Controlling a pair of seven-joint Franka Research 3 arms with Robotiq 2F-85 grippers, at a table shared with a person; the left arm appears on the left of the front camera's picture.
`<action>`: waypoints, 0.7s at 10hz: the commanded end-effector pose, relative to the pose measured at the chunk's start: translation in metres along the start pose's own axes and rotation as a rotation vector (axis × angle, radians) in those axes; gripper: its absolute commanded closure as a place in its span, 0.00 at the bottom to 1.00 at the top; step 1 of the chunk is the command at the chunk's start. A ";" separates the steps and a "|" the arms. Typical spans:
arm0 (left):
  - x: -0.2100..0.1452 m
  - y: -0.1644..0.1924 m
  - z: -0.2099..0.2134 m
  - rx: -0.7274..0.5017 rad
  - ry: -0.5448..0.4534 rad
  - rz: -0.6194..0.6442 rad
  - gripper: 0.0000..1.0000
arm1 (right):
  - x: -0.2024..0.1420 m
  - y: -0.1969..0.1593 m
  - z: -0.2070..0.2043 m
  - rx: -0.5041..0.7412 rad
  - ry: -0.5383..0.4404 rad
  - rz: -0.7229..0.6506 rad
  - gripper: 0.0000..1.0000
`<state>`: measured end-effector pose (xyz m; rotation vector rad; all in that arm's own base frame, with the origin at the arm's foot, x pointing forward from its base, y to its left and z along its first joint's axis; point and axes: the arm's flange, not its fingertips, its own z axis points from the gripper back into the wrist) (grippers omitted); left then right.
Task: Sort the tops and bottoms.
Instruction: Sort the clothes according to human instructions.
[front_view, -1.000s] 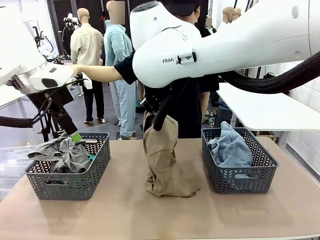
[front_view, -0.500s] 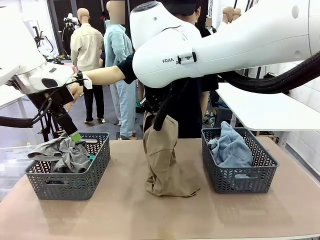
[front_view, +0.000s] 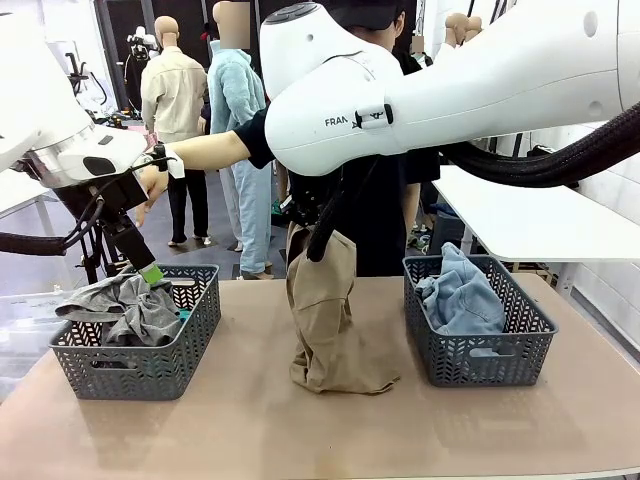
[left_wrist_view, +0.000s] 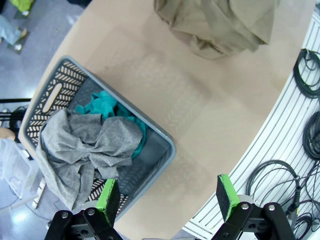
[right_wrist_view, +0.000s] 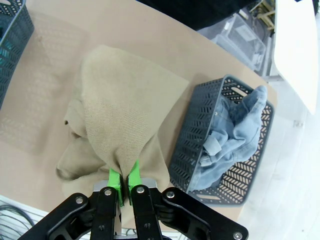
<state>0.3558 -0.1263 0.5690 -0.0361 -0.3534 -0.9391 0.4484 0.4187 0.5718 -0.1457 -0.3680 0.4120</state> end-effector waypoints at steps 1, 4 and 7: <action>-0.002 0.000 0.001 -0.003 0.003 -0.017 0.00 | 0.001 -0.002 0.003 0.025 0.011 0.011 1.00; -0.010 0.001 0.022 0.023 -0.044 0.001 0.00 | 0.001 -0.002 0.003 0.025 0.011 0.011 1.00; -0.043 0.004 0.075 0.109 -0.098 0.009 0.00 | 0.001 -0.002 0.003 0.025 0.011 0.011 1.00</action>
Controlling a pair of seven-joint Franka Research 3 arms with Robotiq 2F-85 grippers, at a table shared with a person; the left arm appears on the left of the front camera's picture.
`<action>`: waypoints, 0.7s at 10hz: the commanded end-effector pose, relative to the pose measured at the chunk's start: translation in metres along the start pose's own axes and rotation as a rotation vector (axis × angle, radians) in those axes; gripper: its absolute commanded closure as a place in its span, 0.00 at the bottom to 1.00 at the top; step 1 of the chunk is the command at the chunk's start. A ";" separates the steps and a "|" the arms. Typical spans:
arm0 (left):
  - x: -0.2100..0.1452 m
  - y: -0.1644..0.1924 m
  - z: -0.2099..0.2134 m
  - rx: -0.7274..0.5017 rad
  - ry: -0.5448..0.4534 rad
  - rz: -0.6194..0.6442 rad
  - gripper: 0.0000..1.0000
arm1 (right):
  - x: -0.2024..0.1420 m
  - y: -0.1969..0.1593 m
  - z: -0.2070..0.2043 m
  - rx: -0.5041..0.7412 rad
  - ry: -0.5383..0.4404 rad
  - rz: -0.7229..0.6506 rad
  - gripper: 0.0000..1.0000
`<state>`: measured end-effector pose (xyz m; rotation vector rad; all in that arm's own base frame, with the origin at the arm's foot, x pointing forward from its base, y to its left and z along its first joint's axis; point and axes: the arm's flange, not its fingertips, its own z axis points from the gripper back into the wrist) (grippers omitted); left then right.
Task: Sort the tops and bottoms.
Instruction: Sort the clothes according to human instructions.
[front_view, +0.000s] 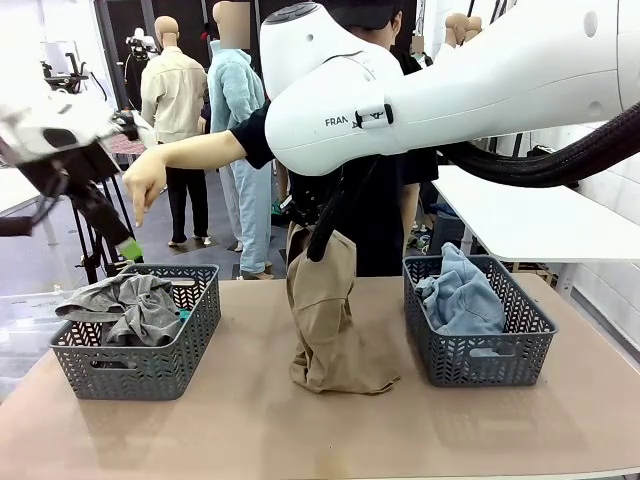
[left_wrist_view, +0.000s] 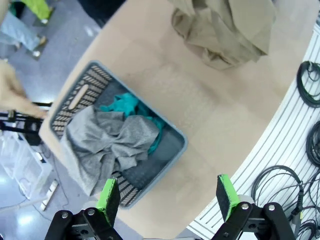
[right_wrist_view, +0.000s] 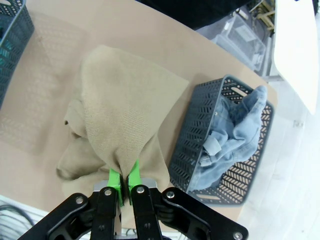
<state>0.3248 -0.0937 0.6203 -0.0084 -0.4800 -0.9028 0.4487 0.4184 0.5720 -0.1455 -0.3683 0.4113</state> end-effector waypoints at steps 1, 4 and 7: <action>-0.024 0.004 0.030 0.051 -0.020 -0.014 0.00 | 0.001 -0.002 0.003 0.025 0.012 0.011 1.00; -0.038 0.008 0.059 0.109 -0.073 0.001 0.00 | 0.001 -0.002 0.003 0.025 0.012 0.011 1.00; -0.041 0.022 0.042 0.060 -0.130 0.007 0.00 | 0.000 0.000 0.000 0.000 0.000 0.000 1.00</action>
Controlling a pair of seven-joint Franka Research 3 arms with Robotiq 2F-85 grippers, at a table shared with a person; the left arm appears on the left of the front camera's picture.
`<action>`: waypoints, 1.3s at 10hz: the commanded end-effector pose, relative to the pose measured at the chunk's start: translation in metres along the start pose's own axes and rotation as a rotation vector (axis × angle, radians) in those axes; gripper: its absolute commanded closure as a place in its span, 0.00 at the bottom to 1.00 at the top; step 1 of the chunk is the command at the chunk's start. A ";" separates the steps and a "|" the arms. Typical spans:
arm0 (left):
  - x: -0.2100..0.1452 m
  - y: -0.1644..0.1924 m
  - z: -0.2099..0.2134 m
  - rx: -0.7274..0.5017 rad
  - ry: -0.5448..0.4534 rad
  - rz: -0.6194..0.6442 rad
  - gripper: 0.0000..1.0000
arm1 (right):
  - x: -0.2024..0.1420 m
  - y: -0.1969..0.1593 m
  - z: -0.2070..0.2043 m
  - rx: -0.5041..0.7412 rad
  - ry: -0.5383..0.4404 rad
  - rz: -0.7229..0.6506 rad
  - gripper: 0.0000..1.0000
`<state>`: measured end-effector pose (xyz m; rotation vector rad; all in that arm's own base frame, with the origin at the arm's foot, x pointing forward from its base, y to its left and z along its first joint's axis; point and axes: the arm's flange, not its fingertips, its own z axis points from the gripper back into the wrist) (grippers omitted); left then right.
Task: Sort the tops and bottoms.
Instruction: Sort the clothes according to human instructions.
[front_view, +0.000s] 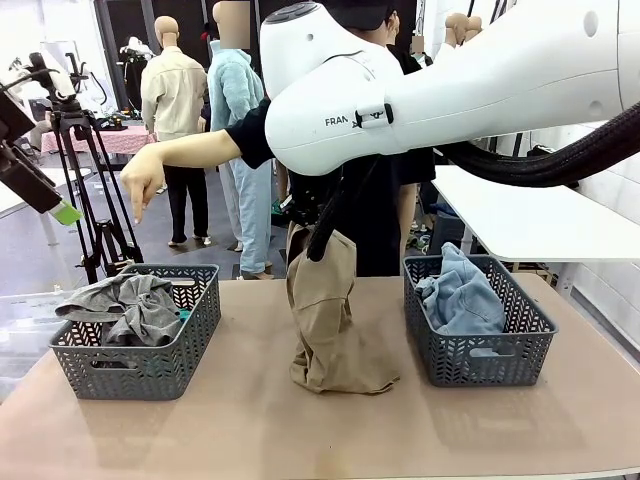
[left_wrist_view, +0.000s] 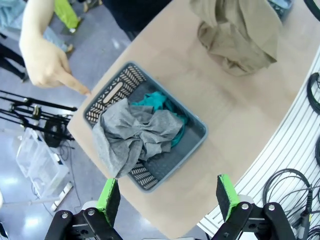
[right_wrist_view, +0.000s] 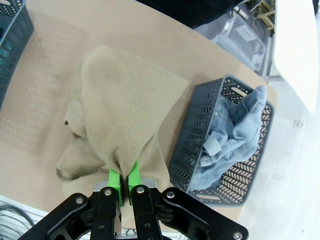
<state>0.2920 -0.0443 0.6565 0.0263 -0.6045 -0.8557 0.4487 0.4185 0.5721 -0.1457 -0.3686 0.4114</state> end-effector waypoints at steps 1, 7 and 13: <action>0.002 -0.004 0.007 0.010 0.007 -0.006 0.00 | 0.001 0.004 0.006 0.037 -0.095 -0.021 1.00; 0.002 -0.004 0.007 0.010 0.007 -0.006 0.00 | 0.065 0.024 0.107 0.056 -0.588 0.018 1.00; 0.002 -0.004 0.007 0.010 0.007 -0.006 0.00 | 0.128 0.073 0.197 0.042 -0.833 0.128 1.00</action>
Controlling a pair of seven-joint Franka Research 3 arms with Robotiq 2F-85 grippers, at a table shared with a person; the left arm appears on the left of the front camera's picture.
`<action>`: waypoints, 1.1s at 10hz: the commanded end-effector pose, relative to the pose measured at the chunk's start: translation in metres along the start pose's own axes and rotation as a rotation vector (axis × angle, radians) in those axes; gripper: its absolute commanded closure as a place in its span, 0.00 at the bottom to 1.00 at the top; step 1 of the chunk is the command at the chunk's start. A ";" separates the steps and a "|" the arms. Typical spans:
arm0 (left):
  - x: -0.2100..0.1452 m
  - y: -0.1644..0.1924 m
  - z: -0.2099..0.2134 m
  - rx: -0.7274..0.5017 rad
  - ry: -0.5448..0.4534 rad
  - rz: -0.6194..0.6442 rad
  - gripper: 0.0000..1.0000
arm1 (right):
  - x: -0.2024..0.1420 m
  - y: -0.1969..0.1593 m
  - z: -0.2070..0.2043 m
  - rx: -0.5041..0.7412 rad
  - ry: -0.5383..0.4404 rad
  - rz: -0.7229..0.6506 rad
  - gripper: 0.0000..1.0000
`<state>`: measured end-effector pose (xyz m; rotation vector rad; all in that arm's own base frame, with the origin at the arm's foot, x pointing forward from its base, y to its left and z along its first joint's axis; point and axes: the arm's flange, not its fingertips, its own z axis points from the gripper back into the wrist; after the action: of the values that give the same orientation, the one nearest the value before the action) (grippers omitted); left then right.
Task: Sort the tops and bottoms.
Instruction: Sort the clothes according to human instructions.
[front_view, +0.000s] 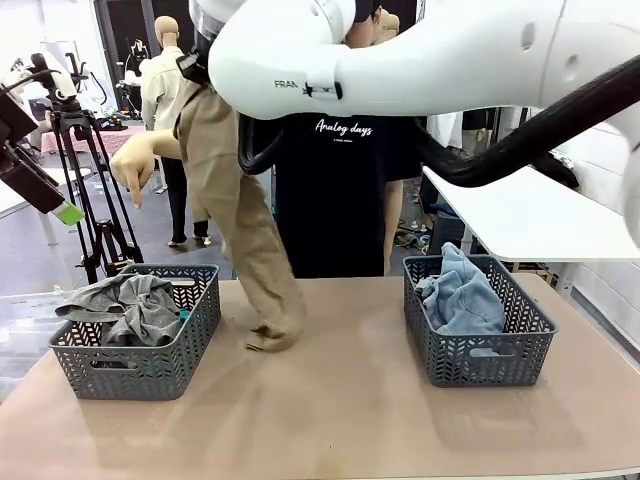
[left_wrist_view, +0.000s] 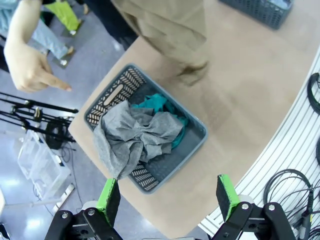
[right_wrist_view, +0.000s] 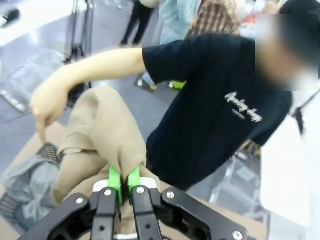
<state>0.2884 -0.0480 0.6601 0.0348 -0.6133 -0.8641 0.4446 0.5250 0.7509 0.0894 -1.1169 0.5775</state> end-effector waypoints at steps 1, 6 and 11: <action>-0.001 0.000 0.003 0.001 0.012 0.005 0.00 | 0.048 0.014 0.001 -0.035 -0.073 0.058 1.00; -0.001 0.000 0.003 0.001 0.012 0.005 0.00 | 0.000 0.000 0.000 0.000 0.000 0.000 1.00; -0.001 0.000 0.003 0.001 0.012 0.005 0.00 | 0.053 -0.004 0.023 -0.041 -0.177 0.059 1.00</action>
<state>0.2884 -0.0479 0.6601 0.0348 -0.6133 -0.8641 0.4420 0.5248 0.7819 0.0767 -1.2209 0.5945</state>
